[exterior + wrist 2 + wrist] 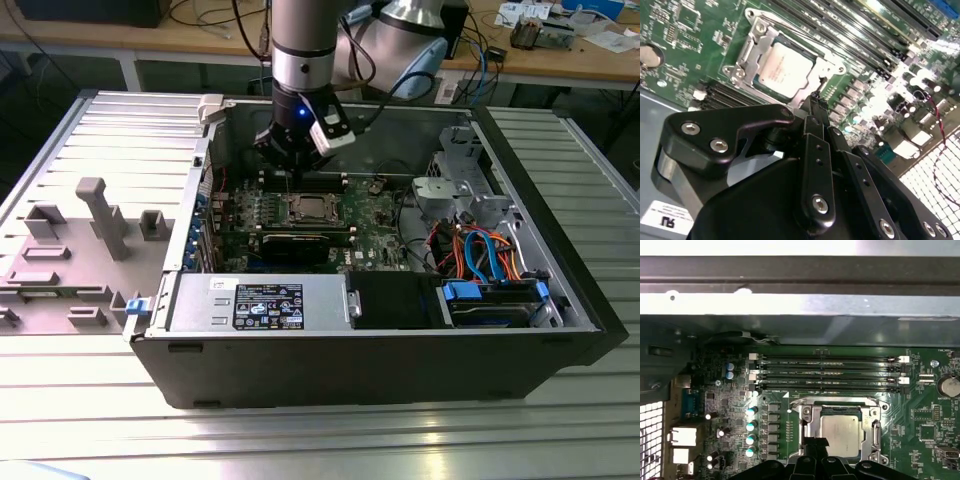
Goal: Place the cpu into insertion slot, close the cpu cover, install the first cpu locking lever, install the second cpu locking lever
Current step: 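Install the first cpu locking lever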
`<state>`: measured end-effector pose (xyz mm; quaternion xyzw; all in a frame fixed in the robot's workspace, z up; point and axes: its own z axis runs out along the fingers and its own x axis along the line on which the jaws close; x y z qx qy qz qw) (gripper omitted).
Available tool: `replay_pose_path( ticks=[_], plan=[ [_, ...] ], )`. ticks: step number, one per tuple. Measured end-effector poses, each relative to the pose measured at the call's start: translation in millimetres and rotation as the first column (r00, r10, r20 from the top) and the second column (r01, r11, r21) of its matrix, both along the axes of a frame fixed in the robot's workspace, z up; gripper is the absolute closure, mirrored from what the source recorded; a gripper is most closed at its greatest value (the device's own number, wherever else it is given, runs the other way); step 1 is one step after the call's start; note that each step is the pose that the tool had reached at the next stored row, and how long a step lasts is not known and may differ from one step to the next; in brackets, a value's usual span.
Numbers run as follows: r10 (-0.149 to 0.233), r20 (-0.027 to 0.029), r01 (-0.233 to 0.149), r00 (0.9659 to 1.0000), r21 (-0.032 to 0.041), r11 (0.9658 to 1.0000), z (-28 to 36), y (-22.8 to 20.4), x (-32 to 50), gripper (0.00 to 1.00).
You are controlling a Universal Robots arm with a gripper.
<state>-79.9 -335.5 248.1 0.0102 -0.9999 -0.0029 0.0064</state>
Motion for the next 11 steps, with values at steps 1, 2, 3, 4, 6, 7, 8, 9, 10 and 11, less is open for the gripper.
replay_pose_path(
  ticks=[1, 2, 3, 4, 6, 7, 8, 9, 10, 11],
  plan=[
    [0.000, 0.0005, 0.000, 1.0000, 0.0005, 1.0000, 0.1, 0.0, -1.4, 0.89],
    [0.000, 0.0019, 0.000, 1.0000, 0.0022, 1.0000, 0.2, 0.0, -2.9, 0.89],
    [0.000, 0.0043, 0.000, 1.0000, 0.0111, 0.9999, 0.3, 0.0, -5.2, 0.89],
    [0.000, 0.0071, 0.000, 1.0000, 0.0162, 0.9999, 0.3, 0.0, -6.3, 0.89],
    [0.000, 0.0140, 0.000, 0.9999, 0.0186, 0.9998, 0.9, 0.0, -8.4, 0.89],
    [0.000, 0.0169, 0.000, 0.9999, 0.0192, 0.9998, 1.4, 0.0, -9.5, 0.89],
    [0.000, 0.0218, -0.001, 0.9998, 0.0200, 0.9998, 2.2, 0.0, -11.6, 0.89],
    [0.000, 0.0244, 0.000, 0.9997, 0.0209, 0.9998, 2.8, 0.0, -12.9, 0.89],
    [0.000, 0.0268, 0.000, 0.9996, 0.0227, 0.9997, 3.8, 0.0, -14.2, 0.89],
    [0.000, 0.0284, 0.000, 0.9996, 0.0244, 0.9997, 4.8, 0.0, -15.3, 0.89]
  ],
)
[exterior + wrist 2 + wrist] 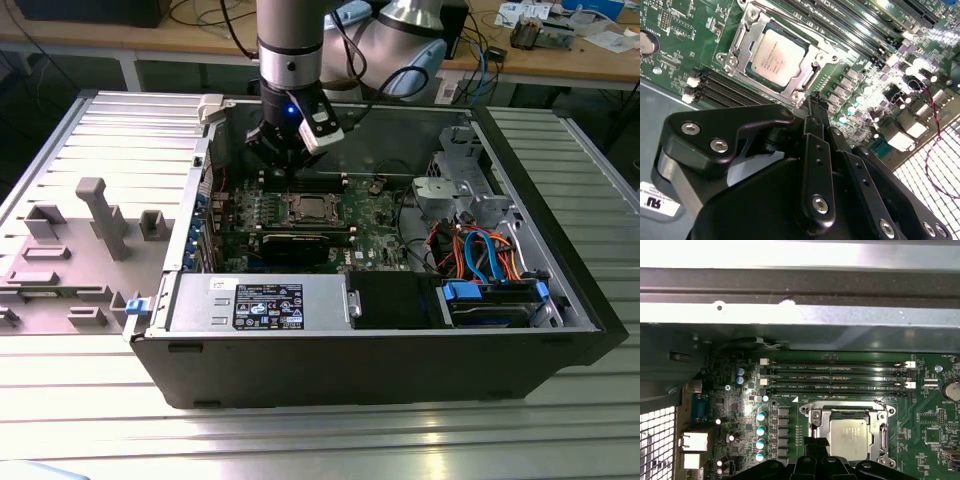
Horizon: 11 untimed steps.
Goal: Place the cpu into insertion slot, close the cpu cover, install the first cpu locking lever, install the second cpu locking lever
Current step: 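Install the first cpu locking lever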
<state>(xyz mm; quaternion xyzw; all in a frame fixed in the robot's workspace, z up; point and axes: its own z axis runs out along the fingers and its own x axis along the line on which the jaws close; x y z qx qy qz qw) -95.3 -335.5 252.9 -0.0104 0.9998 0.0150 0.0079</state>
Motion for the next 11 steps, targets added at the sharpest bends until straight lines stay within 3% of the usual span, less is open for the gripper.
replay_pose_path(
  ticks=[3, 7, 9, 11],
  plan=[
    [0.000, 0.0038, 0.000, 1.0000, 0.0039, 1.0000, 2.4, -0.1, -4.7, 0.89],
    [-0.009, 0.0045, 0.009, 1.0000, 0.0044, 1.0000, 2.4, 0.2, -10.5, 0.89],
    [-0.012, 0.0068, 0.012, 0.9999, 0.0098, 0.9999, 2.5, 0.2, -13.5, 0.89],
    [-0.012, 0.0134, 0.012, 0.9998, 0.0166, 0.9998, 2.4, 0.3, -16.1, 0.89]
  ],
)
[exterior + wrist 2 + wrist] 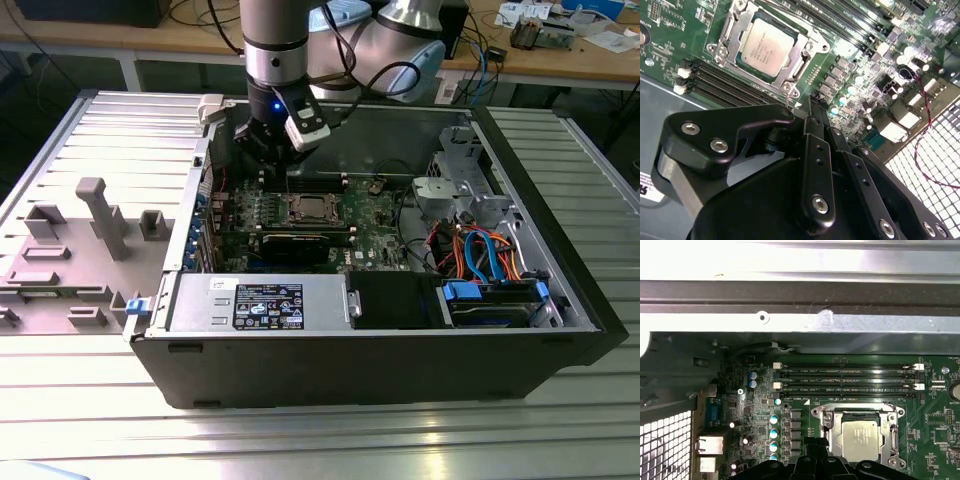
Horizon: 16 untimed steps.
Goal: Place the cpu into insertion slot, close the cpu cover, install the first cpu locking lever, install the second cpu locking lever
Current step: 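Install the first cpu locking lever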
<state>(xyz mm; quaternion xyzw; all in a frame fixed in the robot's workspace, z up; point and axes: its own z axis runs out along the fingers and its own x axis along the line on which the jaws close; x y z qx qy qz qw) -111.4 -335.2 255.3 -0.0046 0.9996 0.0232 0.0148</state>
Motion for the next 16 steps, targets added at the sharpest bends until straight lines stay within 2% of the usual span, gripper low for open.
replay_pose_path(
  ticks=[1, 2, 5, 6, 9, 16],
  plan=[
    [0.000, 0.0042, 0.000, 1.0000, 0.0014, 1.0000, 0.0, 0.0, -1.0, 0.89],
    [0.000, 0.0126, 0.000, 0.9999, 0.0014, 1.0000, 0.1, 0.2, -1.9, 0.89],
    [-0.001, 0.0260, 0.001, 0.9997, 0.0016, 1.0000, -0.1, 1.5, -2.9, 0.89],
    [-0.001, 0.0278, 0.001, 0.9996, 0.0016, 1.0000, 0.0, 1.7, -4.1, 0.89],
    [-0.004, 0.0278, 0.004, 0.9996, 0.0014, 1.0000, -0.1, 3.4, -5.8, 0.89],
    [-0.004, 0.0286, 0.004, 0.9996, 0.0015, 1.0000, -0.1, 13.1, -7.8, 0.89]
  ],
)
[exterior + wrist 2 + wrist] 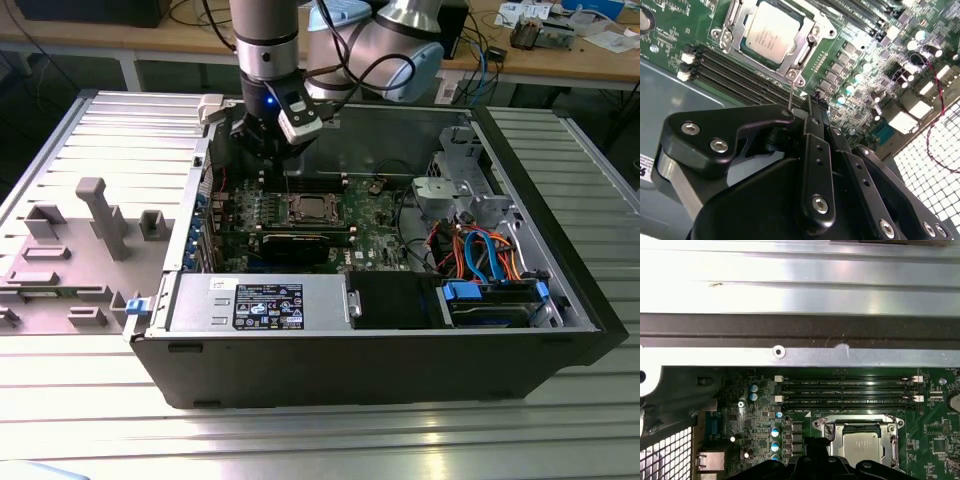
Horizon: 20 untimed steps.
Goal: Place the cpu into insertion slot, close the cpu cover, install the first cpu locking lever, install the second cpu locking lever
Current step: 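Install the first cpu locking lever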
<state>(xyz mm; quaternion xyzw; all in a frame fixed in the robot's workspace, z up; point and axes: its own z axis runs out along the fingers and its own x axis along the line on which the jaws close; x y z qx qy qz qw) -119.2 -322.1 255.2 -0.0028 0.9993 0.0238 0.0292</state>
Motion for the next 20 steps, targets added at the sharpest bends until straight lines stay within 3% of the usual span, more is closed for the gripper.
replay_pose_path(
  ticks=[4, 10, 13, 16, 20],
  plan=[
    [0.000, 0.0016, 0.000, 1.0000, 0.0000, 1.0000, 0.0, 4.5, -1.0, 0.89],
    [0.000, 0.0017, 0.000, 1.0000, -0.0001, 1.0000, 0.1, 7.7, 0.5, 0.89],
    [-0.001, 0.0018, 0.001, 1.0000, 0.0000, 1.0000, 0.1, 7.9, 4.2, 0.89],
    [-0.003, 0.0017, 0.003, 1.0000, 0.0001, 1.0000, -0.1, 8.0, 14.9, 0.89],
    [-0.006, 0.0015, 0.006, 1.0000, 0.0035, 1.0000, -1.8, 7.9, 19.1, 0.89]
  ],
)
